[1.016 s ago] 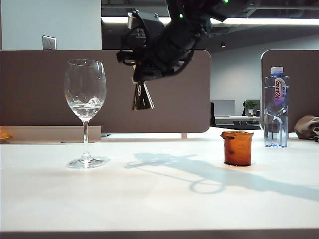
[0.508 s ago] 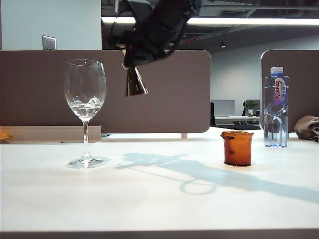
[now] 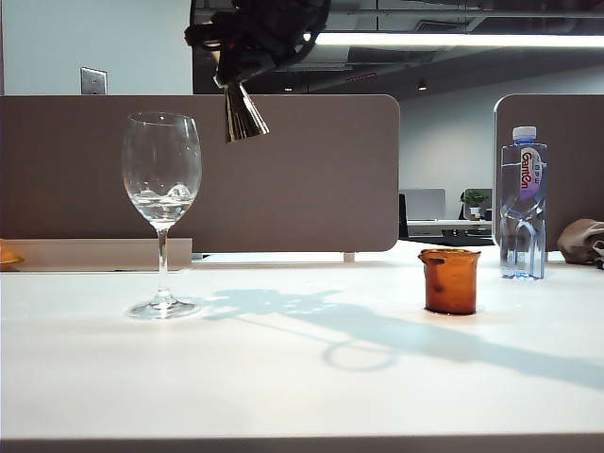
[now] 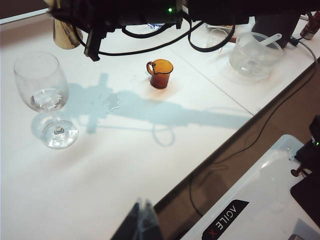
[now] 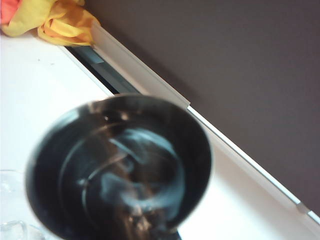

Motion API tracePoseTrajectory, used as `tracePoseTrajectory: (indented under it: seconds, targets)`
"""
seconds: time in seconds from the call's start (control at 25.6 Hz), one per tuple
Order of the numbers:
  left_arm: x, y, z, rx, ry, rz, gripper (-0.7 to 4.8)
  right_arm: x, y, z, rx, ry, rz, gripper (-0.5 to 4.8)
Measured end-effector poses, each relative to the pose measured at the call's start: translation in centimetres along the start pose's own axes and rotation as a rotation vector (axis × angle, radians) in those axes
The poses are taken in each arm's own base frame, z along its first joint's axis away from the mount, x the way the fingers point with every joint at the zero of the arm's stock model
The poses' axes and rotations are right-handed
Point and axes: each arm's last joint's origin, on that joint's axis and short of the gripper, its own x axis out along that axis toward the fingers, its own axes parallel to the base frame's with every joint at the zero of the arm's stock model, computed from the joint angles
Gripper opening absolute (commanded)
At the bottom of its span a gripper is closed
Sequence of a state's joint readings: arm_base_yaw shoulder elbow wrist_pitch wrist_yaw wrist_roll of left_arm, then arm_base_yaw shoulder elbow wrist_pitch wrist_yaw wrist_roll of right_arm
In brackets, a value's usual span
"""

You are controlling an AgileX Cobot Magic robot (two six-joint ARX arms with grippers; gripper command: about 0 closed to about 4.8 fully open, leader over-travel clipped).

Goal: Pick up the small amber measuring cup and pour the water in it into the jigger, then pick up the jigger and pour the water in it into the wine glass.

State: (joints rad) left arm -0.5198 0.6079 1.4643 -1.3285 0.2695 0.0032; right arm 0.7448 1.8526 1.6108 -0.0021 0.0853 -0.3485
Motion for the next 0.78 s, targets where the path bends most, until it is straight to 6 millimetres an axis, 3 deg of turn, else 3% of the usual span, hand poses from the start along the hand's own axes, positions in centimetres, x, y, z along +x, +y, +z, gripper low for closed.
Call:
tracePoseTrajectory:
  seconds: [0.78]
  targets:
    - [0.0,0.0,0.0,0.000,0.000,0.000,-0.02,1.1,0.9,-1.1,-0.230,0.070,-0.027,-0.01]
